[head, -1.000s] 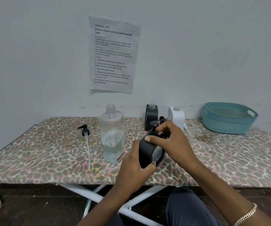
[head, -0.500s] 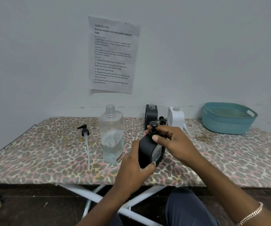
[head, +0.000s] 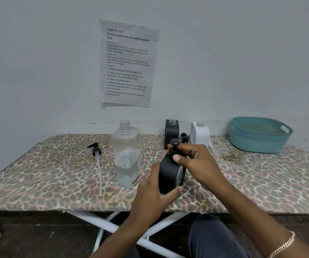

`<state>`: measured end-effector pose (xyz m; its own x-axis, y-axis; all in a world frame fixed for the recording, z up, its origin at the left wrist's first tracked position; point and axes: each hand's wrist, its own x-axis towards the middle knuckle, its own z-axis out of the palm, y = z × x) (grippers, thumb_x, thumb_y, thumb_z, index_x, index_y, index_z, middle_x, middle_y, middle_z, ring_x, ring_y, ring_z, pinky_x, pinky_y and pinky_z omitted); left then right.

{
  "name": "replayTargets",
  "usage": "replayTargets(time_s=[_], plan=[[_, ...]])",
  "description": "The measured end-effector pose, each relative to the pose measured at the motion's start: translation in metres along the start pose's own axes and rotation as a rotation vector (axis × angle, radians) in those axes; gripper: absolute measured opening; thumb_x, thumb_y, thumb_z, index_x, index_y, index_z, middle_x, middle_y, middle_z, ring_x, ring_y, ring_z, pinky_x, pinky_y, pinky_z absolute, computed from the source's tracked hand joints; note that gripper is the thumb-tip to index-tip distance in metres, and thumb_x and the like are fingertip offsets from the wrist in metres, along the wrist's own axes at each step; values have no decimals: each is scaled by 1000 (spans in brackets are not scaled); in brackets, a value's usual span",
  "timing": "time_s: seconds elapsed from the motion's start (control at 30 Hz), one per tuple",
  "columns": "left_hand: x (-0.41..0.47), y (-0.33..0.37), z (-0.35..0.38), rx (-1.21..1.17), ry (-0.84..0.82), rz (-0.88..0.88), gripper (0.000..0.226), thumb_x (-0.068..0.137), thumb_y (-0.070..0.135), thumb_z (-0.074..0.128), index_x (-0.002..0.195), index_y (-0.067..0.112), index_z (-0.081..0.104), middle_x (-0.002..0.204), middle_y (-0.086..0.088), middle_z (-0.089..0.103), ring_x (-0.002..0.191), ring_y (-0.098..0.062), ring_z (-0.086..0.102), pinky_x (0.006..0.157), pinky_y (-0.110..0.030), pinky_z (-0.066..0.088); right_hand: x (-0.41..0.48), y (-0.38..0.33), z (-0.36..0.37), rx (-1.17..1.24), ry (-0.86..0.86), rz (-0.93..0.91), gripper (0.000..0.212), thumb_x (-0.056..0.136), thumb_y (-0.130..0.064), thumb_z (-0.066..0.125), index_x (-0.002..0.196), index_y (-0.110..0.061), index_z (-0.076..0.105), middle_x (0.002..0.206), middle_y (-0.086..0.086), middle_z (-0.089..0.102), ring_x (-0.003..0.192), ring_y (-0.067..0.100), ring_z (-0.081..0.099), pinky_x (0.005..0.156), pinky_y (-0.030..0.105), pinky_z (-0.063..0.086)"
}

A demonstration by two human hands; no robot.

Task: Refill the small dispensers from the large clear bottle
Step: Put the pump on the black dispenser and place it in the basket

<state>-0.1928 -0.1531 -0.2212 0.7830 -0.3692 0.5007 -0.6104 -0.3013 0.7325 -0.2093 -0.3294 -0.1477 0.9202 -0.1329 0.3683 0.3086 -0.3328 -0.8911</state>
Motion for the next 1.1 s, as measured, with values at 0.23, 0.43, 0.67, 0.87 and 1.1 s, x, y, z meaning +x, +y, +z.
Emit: replayTargets(time_s=[0.23,0.43,0.67,0.87,1.1], plan=[[-1,-3,2,-6,1,-6,65,85,58,78,137,40,44,104,19,69,95,-3,72,73,-31,60,-2,0,5,10,102,21,44,87,-8,83,87,-52,80,101,-18,81,100,0,75,99,39,59],[-1,-5,3,13,5,-2,64,83,59,79,134,40,44,97,17,69,87,-3,71,67,-28,59,-8,0,14,-25,218,49,26,77,-25,92,99,-25,77,100,-15,78,101,0,72,94,35,57],[-1,-5,4,4,16,0,66,82,65,77,135,42,44,102,20,69,90,-1,72,69,-32,60,-13,-1,22,-72,294,13,24,78,-27,92,90,-27,71,97,-20,75,100,-6,69,85,21,53],[1,-2,2,9,19,4,64,82,67,76,133,41,46,105,23,67,90,-1,71,67,-24,58,-10,0,22,-97,272,2,25,80,-29,91,88,-20,69,97,-14,75,98,-1,70,86,24,55],[0,-3,2,-5,-2,-9,62,84,49,81,135,38,46,96,16,68,88,-4,71,66,-20,56,-6,4,5,-124,120,-4,34,82,-38,88,106,-22,71,103,-10,75,105,5,69,93,33,56]])
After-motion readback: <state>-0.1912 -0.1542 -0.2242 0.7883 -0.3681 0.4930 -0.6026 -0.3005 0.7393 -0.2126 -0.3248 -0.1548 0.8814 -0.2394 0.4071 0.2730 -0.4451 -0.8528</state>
